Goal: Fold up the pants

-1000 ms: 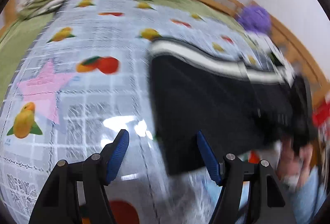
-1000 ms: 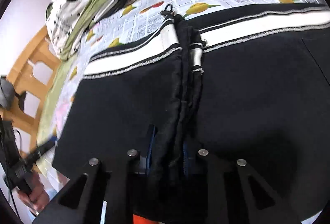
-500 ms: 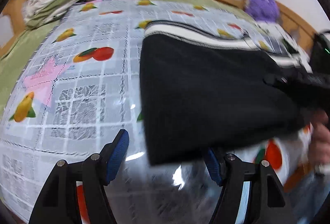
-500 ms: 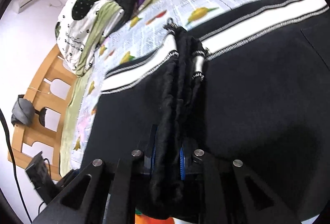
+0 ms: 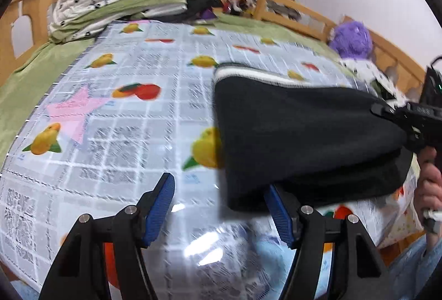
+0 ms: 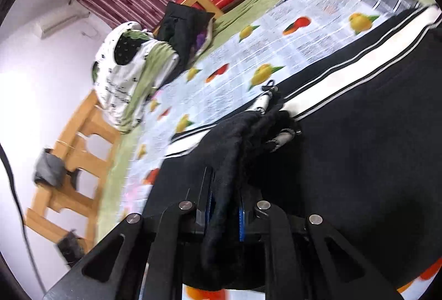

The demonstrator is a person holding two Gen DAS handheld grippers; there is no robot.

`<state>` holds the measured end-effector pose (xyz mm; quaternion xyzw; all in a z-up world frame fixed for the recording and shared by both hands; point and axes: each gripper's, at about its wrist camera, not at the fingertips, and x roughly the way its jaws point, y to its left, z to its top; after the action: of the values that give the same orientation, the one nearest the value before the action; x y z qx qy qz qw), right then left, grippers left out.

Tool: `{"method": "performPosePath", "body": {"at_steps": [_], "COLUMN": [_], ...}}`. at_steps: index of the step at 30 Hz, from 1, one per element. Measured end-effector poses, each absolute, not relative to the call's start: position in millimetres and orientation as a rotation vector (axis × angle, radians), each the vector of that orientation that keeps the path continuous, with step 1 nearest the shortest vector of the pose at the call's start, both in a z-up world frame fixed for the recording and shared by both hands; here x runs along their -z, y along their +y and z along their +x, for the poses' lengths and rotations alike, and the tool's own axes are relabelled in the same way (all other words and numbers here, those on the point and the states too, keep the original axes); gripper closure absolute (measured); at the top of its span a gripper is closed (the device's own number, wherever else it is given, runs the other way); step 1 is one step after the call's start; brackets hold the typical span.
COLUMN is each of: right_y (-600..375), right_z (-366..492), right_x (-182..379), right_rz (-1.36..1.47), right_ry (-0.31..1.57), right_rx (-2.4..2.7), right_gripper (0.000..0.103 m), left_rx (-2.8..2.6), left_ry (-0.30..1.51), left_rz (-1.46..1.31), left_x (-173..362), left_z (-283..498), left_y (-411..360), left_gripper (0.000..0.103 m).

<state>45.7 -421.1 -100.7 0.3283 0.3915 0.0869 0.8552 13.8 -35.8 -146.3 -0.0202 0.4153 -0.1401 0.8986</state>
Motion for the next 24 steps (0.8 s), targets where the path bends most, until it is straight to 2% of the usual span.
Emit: {"method": "performPosePath", "body": {"at_steps": [5, 9, 11, 13, 17, 24], "right_y": [-427.1, -427.7, -429.6, -428.0, -432.1, -426.9], "right_z": [47.8, 43.2, 39.1, 31.9, 6.2, -33.8], "right_x": [148.1, 156.6, 151.9, 142.7, 120.2, 83.6], "right_rz": [0.675, 0.641, 0.619, 0.589, 0.572, 0.478], "right_ry": [0.993, 0.979, 0.977, 0.977, 0.926, 0.964], "right_rx": [-0.112, -0.109, -0.074, -0.034, 0.009, 0.154], "right_gripper": [0.089, 0.089, 0.082, 0.07, 0.068, 0.068], "left_rx": [0.264, 0.327, 0.366, 0.387, 0.391, 0.384], "left_ry": [0.943, 0.939, 0.917, 0.903, 0.908, 0.927], "left_rz": [-0.035, -0.056, -0.072, -0.072, -0.054, -0.038], "left_x": [162.4, 150.4, 140.4, 134.3, 121.0, 97.3], "left_z": [14.9, 7.3, 1.1, -1.6, 4.0, 14.4], "left_y": [-32.6, -20.7, -14.5, -14.3, -18.9, -27.8], "left_gripper": [0.039, 0.039, 0.039, 0.039, 0.039, 0.039]}}
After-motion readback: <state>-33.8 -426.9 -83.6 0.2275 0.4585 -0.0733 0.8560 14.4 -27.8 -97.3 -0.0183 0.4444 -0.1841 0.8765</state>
